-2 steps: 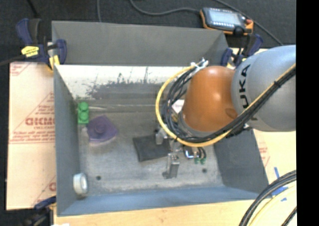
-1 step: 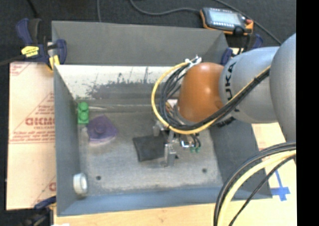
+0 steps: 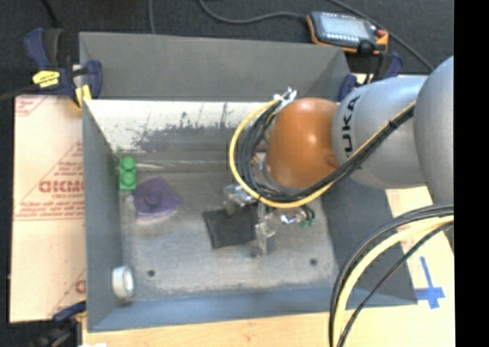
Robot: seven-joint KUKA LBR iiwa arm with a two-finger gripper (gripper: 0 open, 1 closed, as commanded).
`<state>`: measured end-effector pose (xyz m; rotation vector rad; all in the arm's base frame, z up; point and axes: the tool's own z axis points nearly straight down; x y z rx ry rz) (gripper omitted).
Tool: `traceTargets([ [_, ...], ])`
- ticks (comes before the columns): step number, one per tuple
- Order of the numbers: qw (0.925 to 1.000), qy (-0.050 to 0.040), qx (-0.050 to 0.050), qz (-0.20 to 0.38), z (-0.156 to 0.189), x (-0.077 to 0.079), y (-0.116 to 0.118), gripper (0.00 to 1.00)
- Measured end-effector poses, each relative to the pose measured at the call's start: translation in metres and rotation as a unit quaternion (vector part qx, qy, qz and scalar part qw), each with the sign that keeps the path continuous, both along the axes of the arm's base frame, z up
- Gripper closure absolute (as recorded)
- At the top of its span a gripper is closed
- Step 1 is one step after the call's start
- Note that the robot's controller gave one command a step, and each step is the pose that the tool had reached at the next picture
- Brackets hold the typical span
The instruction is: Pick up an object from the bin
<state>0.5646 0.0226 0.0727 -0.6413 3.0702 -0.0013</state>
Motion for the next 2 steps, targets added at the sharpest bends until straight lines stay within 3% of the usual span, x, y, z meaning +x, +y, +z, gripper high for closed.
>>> traceTargets([
  [1,0.9998,-0.0017,0.001,0.018,-0.0005,0.0068,-0.0007,0.00],
  [2,0.9955,0.0005,0.001,-0.095,-0.0001,0.0039,-0.0006,0.00],
])
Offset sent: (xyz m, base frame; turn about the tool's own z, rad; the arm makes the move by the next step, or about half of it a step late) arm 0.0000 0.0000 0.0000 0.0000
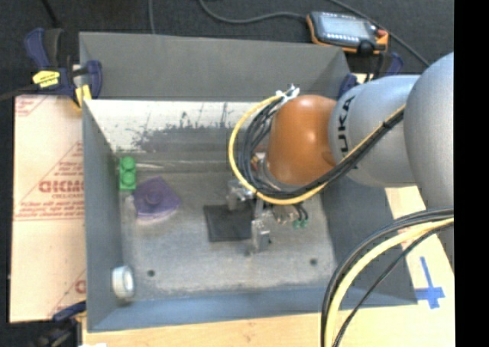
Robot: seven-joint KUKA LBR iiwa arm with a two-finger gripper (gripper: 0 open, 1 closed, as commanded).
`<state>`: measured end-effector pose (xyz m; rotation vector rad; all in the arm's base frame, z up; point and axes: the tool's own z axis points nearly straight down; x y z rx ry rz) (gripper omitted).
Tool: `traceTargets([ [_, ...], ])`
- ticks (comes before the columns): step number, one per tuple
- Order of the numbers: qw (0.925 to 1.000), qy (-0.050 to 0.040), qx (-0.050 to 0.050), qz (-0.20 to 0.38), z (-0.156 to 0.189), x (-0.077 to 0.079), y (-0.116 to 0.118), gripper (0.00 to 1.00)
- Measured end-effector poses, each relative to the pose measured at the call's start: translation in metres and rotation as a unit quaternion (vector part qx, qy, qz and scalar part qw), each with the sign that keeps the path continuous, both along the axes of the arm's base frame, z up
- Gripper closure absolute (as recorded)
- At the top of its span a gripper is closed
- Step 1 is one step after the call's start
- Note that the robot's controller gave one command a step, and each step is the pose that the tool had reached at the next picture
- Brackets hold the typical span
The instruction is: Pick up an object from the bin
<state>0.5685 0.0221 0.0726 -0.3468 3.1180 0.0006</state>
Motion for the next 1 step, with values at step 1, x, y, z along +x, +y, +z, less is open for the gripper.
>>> traceTargets([
  [1,0.9938,-0.0051,0.000,0.111,0.0005,0.0042,-0.0005,1.00],
])
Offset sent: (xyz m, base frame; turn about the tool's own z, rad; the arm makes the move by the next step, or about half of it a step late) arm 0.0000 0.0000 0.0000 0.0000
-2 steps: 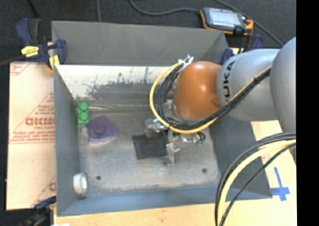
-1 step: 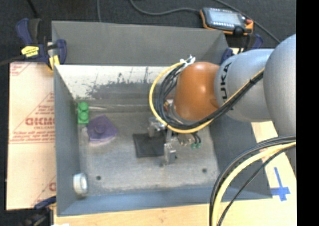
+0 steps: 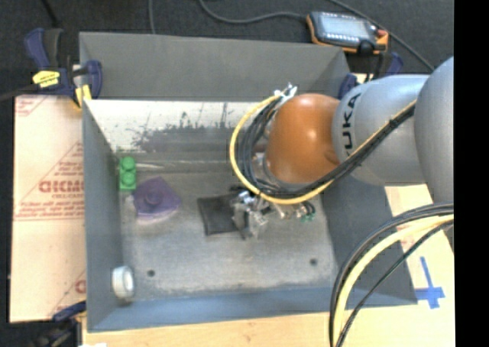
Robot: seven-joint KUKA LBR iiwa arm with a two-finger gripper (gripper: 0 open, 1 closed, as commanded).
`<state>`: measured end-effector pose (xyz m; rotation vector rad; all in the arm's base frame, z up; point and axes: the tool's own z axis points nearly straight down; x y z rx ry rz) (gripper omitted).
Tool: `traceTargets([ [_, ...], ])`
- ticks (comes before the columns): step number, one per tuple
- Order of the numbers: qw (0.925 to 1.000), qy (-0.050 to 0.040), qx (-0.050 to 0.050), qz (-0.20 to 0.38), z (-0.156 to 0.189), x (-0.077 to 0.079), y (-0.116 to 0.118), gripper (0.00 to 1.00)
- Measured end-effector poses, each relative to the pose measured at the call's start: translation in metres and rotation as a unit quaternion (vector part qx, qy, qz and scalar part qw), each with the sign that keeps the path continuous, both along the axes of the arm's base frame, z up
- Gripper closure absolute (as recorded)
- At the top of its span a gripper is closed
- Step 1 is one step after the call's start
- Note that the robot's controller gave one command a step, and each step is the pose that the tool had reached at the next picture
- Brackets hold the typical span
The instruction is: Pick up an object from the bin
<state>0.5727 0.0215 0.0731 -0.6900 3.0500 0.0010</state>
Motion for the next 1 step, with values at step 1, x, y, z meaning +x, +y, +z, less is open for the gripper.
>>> traceTargets([
  [1,1.0000,0.0000,0.000,0.000,0.0000,0.0000,0.0000,1.00],
])
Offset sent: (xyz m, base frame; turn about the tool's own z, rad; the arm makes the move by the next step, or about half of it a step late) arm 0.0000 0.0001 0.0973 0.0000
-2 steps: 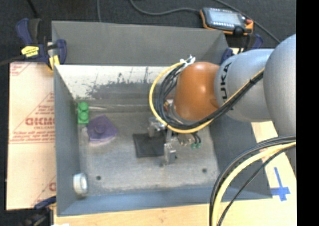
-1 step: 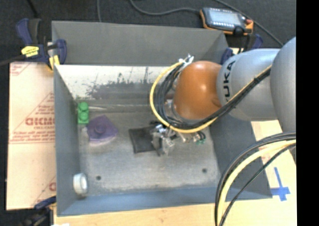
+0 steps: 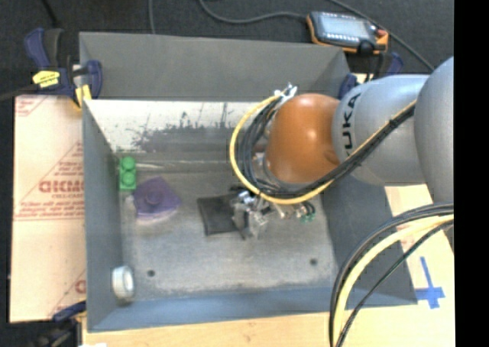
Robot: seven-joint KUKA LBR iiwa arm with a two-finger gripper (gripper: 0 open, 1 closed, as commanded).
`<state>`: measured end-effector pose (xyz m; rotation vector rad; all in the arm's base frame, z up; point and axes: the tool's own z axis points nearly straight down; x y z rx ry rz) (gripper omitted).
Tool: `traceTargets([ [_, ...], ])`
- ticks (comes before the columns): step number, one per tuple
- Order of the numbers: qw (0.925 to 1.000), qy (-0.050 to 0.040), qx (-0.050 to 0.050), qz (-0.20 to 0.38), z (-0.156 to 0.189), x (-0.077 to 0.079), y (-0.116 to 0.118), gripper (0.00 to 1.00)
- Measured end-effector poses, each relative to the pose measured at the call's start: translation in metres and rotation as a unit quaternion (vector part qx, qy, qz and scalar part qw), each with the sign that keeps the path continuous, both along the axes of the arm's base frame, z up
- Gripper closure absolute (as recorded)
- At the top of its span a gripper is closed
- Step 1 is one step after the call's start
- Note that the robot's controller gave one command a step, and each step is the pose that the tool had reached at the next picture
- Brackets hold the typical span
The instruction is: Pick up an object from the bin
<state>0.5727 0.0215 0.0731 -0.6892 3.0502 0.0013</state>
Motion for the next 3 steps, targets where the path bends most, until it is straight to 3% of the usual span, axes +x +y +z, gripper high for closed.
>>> traceTargets([
  [2,1.0000,0.0081,-0.001,-0.001,0.025,-0.003,0.000,1.00],
  [3,1.0000,0.0044,-0.001,-0.001,0.049,-0.001,0.000,1.00],
])
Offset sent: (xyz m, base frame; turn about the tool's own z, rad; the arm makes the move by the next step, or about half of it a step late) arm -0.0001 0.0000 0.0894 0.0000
